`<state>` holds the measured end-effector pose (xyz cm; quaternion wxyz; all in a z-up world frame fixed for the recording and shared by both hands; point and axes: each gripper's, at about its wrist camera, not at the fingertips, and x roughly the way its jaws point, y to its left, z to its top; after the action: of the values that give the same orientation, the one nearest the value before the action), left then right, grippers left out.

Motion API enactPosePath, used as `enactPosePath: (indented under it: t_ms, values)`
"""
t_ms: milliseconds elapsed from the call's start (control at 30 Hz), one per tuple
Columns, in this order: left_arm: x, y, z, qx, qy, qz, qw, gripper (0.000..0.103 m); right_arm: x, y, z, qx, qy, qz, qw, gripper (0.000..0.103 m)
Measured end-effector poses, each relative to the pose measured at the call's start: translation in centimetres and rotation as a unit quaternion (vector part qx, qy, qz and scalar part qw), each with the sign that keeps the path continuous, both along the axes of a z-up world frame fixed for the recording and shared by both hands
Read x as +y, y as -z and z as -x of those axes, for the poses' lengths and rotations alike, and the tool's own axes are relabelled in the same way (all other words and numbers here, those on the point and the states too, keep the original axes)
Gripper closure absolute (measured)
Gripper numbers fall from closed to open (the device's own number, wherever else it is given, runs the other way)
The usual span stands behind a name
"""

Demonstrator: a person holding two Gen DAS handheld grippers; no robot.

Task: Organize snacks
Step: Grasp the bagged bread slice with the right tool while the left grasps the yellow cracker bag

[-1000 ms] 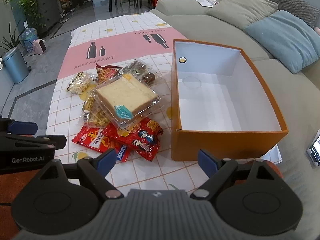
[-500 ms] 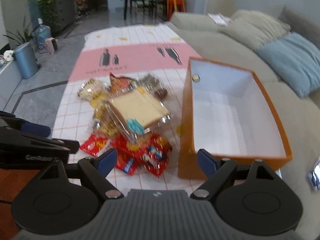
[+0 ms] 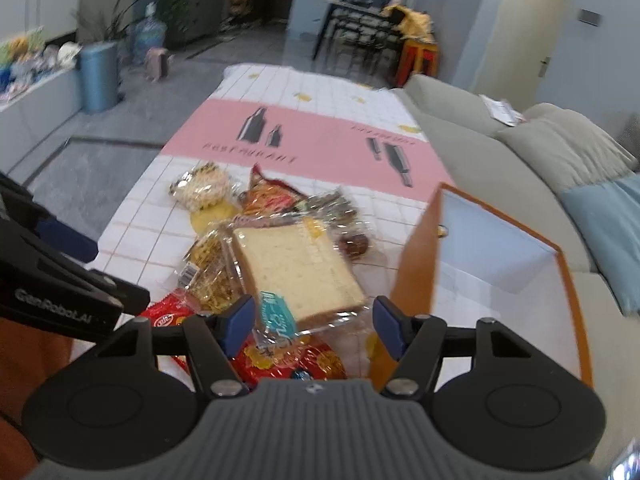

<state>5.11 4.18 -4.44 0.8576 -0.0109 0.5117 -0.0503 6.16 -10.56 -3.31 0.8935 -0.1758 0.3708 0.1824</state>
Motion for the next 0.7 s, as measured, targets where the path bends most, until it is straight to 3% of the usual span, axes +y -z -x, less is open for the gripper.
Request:
enactPosePath:
  t_ms: [133,300,533,700]
  values:
    - [0.6,0.9,-1.1,0.006,-0.009,0.001,0.9999,0.034,2.1,2.3,-1.3,0.010,-0.051,0.043,0.998,0.030]
    - [1.5,2.1,-2.6,0.022,-0.019,0.002,0.9996,0.034,4.0,5.1,-2.6,0.022,-0.112,0.098,0.989,0.030]
    - [2.1,3.4,-4.3,0.035,-0.026,0.000,0.9990,0.034,5.1,7.1,-5.3,0.036,-0.108,0.132,0.985,0.027]
    - [2.1,4.5,-5.1,0.032,-0.012,0.014,0.9993,0.034,5.1,8.0,-6.0,0.044,-0.100,0.123,0.986,0.024]
